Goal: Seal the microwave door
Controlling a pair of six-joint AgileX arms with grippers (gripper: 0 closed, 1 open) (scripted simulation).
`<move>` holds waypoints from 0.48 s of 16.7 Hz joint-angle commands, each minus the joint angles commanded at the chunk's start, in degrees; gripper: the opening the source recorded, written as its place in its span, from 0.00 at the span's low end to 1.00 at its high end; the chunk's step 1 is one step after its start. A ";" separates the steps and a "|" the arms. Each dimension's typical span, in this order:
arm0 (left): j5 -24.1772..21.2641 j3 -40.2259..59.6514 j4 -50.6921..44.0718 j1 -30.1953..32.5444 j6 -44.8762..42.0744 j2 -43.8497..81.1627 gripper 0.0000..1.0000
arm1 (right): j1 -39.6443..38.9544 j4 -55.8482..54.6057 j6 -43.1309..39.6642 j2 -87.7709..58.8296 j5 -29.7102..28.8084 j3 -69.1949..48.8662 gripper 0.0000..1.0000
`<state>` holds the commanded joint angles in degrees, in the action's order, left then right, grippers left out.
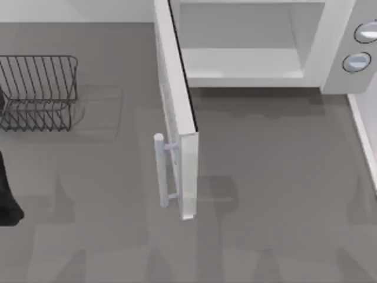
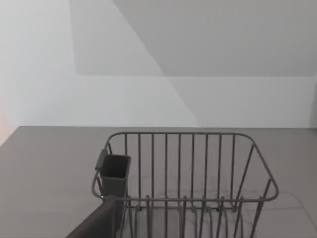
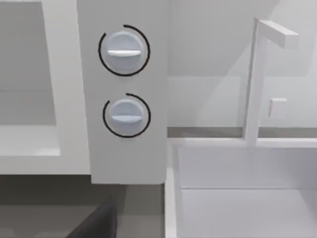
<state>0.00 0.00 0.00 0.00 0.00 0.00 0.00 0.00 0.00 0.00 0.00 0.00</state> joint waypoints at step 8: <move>-2.61 9.52 -9.00 3.79 -5.67 11.15 1.00 | 0.00 0.00 0.00 0.00 0.00 0.00 1.00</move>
<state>-2.61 9.52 -9.00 3.79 -5.67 11.15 0.00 0.00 0.00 0.00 0.00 0.00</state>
